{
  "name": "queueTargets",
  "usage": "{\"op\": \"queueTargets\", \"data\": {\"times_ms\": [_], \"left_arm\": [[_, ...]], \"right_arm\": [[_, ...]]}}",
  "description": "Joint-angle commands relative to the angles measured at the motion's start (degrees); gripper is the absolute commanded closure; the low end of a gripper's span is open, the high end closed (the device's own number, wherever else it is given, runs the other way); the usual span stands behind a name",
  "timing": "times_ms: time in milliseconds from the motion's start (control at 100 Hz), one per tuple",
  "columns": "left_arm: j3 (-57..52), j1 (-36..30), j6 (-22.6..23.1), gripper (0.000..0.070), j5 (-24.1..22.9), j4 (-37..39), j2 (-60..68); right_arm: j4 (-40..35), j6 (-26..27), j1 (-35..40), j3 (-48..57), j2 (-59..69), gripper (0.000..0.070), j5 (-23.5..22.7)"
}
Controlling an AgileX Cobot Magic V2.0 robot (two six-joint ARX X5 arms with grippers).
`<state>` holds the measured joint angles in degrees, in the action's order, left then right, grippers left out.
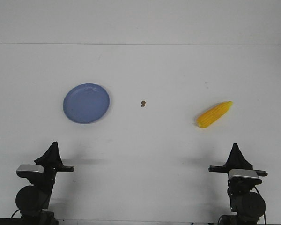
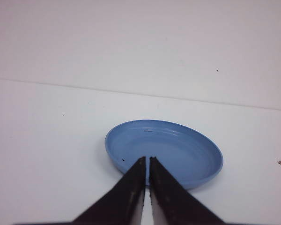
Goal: Place corn on plate with both arms
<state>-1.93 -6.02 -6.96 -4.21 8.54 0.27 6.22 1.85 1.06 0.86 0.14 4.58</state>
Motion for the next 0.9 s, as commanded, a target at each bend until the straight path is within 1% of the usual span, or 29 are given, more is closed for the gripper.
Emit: {"op": "queueTargets", "data": {"times_ms": [0, 750, 810, 890], "left_arm": [[1.1, 0.0, 0.1, 0.0688, -0.1, 0.6, -0.1], [0.5, 0.0, -0.1, 0.0688, -0.1, 1.0, -0.1], [-0.4, 0.0, -0.6, 0.0688, -0.1, 1.0, -0.1], [-2.8, 0.0, -2.5, 0.0688, -0.1, 0.0, 0.1]], "right_arm": [[0.6, 0.2, 0.0, -0.1, -0.1, 0.0699, 0.0], [1.2, 0.3, 0.0, -0.1, -0.1, 0.0699, 0.0], [2.8, 0.6, 0.0, -0.1, -0.1, 0.0699, 0.0], [4.5, 2.7, 0.0, 0.3, -0.1, 0.0699, 0.0]]}}
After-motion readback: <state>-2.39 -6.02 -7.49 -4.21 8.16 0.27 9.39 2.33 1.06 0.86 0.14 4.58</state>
